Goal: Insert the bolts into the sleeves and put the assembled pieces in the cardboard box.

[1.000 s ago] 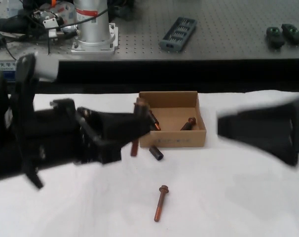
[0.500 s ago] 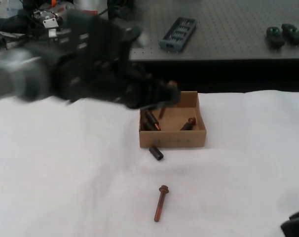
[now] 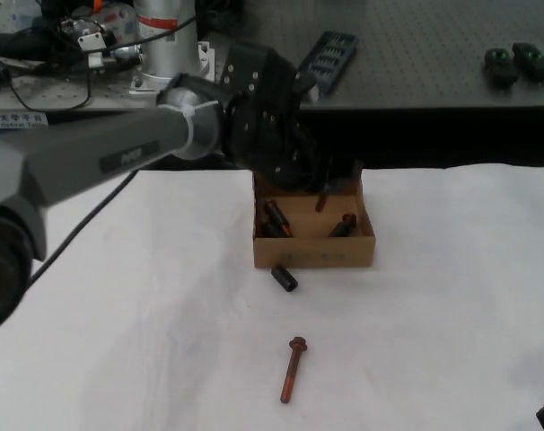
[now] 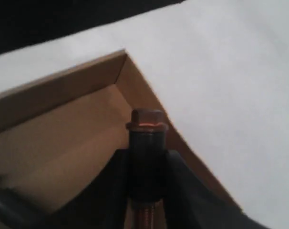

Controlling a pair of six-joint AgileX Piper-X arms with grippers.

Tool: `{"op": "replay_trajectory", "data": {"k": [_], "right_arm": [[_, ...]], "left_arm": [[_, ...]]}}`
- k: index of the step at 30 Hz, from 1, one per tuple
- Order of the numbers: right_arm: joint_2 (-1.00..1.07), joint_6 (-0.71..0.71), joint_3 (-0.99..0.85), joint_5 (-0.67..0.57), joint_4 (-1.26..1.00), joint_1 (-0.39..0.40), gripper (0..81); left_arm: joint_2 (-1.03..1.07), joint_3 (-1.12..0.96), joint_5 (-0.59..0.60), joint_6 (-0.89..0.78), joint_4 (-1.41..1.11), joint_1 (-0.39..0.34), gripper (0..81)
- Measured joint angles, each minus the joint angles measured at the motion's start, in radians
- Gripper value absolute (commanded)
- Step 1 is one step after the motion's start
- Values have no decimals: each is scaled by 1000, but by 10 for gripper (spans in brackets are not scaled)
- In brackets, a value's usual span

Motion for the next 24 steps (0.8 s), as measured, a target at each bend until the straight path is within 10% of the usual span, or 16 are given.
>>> {"op": "replay_trajectory", "data": {"k": [5, 12, 24], "right_arm": [[0, 0, 0, 2, 0, 0, 16], [0, 0, 0, 2, 0, 0, 16], [0, 0, 0, 4, 2, 0, 16]], "left_arm": [[19, 0, -35, 0, 76, 1, 46], [19, -5, -39, 0, 70, 1, 519], [-26, -8, 14, -40, 113, 1, 419]]}}
